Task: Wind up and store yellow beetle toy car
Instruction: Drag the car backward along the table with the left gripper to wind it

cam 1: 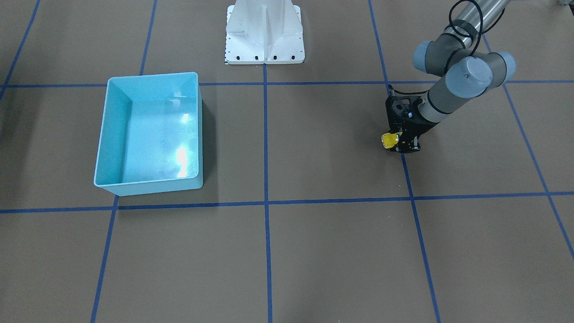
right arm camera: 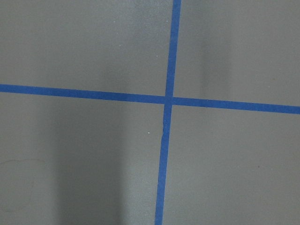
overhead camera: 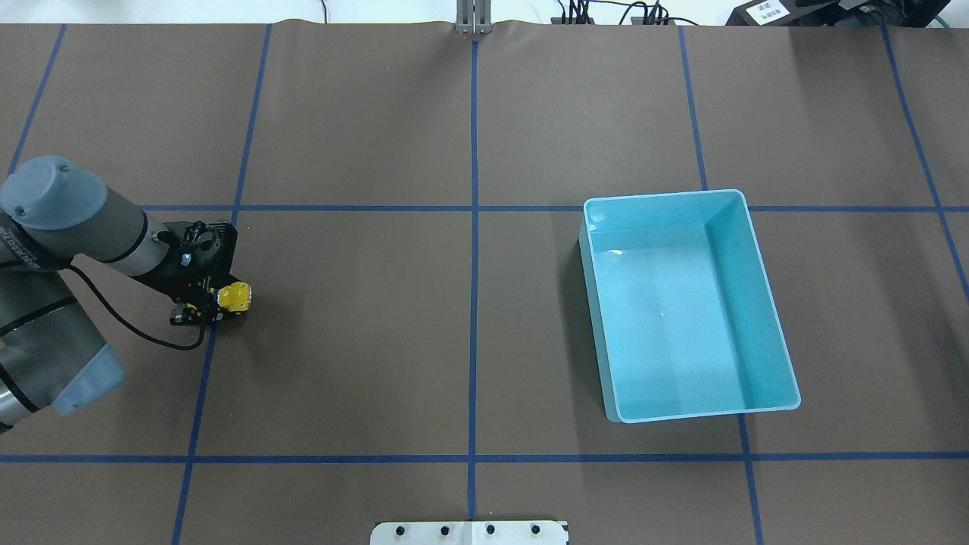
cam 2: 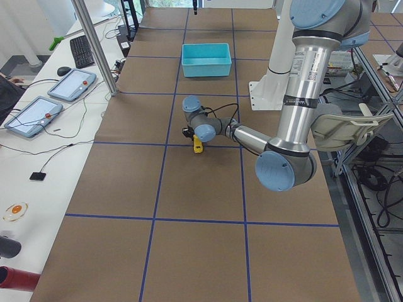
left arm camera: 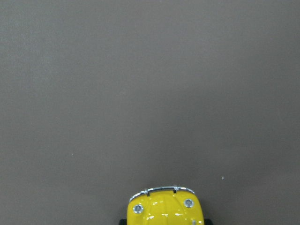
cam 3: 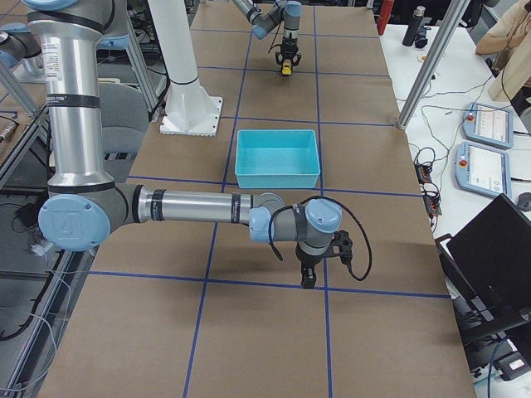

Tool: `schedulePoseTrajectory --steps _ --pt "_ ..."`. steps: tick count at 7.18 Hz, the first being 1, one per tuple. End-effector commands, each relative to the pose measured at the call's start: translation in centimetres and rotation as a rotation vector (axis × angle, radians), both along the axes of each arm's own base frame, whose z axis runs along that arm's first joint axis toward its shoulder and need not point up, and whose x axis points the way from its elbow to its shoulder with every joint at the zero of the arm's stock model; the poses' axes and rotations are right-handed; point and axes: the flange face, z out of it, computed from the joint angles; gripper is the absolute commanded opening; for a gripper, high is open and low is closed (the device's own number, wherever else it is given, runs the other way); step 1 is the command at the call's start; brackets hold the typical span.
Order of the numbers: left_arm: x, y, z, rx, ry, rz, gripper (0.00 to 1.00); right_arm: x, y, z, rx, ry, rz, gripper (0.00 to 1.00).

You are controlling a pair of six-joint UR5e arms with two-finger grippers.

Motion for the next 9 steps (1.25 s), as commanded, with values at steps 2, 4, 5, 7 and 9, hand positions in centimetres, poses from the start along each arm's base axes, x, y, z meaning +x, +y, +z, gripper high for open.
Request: schedulePoseTrajectory --steps 2,4,5,7,9 --pt "-1.6 0.2 1.4 -0.019 0.009 0.0 0.0 -0.2 -0.5 -0.3 0.005 -0.001 -0.003 1.0" --pt "-2.3 0.0 1.7 -0.018 0.013 0.008 0.0 -0.3 -0.5 -0.4 0.007 -0.001 -0.004 1.0" --pt "-2.4 0.0 2.0 -0.017 0.01 0.009 0.0 -0.3 -0.5 -0.4 0.007 -0.001 -0.004 1.0" --pt "-2.4 0.1 2.0 -0.017 0.01 0.01 0.0 -0.4 -0.5 -0.4 0.007 -0.001 -0.006 1.0" --pt "-2.4 0.1 2.0 -0.015 0.011 0.011 0.0 -0.5 -0.5 -0.4 0.007 -0.001 -0.008 1.0"
